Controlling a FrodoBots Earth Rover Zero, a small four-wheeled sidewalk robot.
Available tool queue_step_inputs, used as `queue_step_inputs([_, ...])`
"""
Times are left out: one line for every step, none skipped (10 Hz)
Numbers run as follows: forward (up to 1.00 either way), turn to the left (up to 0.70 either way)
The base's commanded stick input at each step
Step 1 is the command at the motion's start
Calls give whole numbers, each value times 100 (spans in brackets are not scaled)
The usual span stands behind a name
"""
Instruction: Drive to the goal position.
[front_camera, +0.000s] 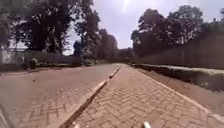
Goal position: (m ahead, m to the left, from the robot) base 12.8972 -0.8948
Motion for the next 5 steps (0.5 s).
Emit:
queue_step_inputs([70, -35])
queue_step_inputs([70, -35])
queue_step_inputs([70, -27])
queue_step_inputs([70, -11])
queue_step_inputs([70, 0])
